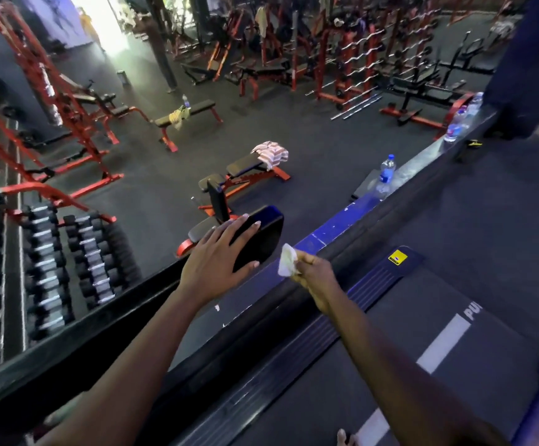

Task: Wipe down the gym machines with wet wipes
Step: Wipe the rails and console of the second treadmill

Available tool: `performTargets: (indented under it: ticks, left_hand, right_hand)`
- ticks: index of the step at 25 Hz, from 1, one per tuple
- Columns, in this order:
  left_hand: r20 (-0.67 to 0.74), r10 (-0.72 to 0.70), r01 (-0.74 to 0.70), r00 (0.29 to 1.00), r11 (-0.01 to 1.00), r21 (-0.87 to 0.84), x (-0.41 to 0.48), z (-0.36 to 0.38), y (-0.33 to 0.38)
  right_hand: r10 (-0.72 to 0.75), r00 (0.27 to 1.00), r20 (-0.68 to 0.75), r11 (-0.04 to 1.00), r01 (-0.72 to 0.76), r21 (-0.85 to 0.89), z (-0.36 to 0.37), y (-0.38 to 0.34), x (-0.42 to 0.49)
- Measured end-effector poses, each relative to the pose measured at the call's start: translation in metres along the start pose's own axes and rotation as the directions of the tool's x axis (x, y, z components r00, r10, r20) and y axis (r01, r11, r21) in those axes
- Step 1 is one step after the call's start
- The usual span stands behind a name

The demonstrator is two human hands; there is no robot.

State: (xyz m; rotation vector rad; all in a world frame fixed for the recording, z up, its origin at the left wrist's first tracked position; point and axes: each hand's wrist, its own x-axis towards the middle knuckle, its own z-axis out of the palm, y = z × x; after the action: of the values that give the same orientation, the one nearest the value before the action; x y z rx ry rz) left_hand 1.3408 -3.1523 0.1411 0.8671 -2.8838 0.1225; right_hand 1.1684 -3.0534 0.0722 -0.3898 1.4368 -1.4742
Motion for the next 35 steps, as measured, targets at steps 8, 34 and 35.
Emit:
performTargets:
  ticks: [8, 34, 35]
  left_hand:
    - [-0.120, 0.207, -0.232, 0.971, 0.939, -0.256, 0.025, 0.018, 0.076]
    - [0.293, 0.529, -0.364, 0.796, 0.806, -0.466, 0.501, 0.150, 0.528]
    - [0.299, 0.520, -0.354, 0.800, 0.812, -0.464, 0.524, 0.160, 0.535]
  right_hand:
    - [-0.136, 0.967, -0.216, 0.962, 0.078, -0.260, -0.091, -0.028, -0.055]
    - [-0.251, 0.733, -0.632, 0.673, -0.337, -0.658, -0.633, -0.222, 0.056]
    - [-0.244, 0.745, -0.621, 0.666, -0.336, -0.666, -0.647, -0.230, 0.075]
